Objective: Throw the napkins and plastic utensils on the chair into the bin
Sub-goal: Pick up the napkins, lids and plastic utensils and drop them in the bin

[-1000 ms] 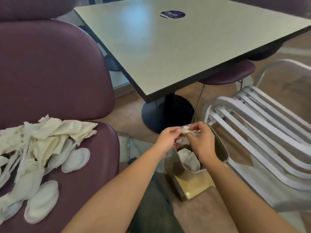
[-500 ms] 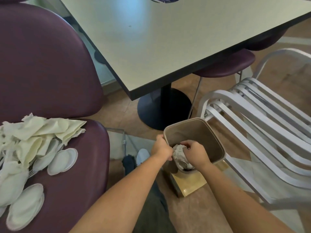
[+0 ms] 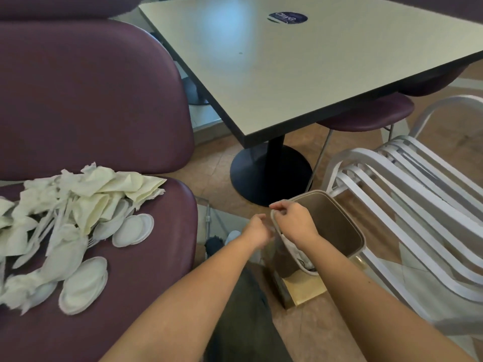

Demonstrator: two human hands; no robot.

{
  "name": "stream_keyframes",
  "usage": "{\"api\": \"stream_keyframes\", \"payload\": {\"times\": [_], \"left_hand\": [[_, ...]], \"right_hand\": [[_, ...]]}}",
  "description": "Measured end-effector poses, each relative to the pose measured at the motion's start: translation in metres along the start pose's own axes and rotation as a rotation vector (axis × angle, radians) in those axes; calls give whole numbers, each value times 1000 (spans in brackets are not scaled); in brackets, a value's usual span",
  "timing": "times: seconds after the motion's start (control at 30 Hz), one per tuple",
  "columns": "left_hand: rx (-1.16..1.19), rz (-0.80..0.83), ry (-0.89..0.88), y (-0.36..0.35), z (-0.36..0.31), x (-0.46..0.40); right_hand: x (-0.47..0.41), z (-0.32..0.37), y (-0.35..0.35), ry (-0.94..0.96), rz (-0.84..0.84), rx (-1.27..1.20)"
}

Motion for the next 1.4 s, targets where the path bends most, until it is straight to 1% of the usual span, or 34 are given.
{"api": "stream_keyframes", "payload": {"times": [0.03,0.1,0.13,0.2,0.33,0.4,0.53,0.6,0.67,0.8,0.9,1.0,1.1,1.27,1.33,1.4], "left_hand": [[8,-45,-47,16,-4,1],[-110,-186,-178,56,-12,11],[-127,-262,-228,79,-15,21],[-175,-374,-298,122,-18,45],[-344,-569,-370,195,-3,96],[-404,-636,-317,225,19,111],[-543,-645,-184,267,66,116],[-705,-633,-148,277,80,114],[-860,-599,-147,277,86,113],[-991,-561,-151,279,100,106],[-989,-565,-167,286,107,100],[-944,-578,-192,295,107,98],[-964,-556,-211,300,109,99],[-1042,-533,-225,302,105,105],[-1047,-572,-257,302,100,110],[-992,-658,-278,307,93,119]], "right_hand": [[1,9,-6,30,4,14],[2,32,-23,116,21,37],[3,45,-35,161,30,39],[8,68,-58,229,49,31],[27,103,-115,281,117,-7],[36,112,-140,282,127,-3],[49,123,-180,285,138,45],[52,125,-199,283,170,100],[54,125,-215,288,202,186],[51,123,-243,316,262,447],[45,123,-259,316,303,562],[35,120,-269,278,298,620],[29,118,-275,248,318,684],[30,119,-273,243,330,642],[33,120,-269,240,318,594],[35,120,-263,246,292,537]]}}
Point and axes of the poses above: each hand's wrist, its own x-axis away from the middle knuckle, its own y-axis out of the back of the hand, z = x × y, the point moved 8 cm from there along -x, towards the middle knuckle, and after that the axes turned 14 degrees about -x, right-handed, at the moved point
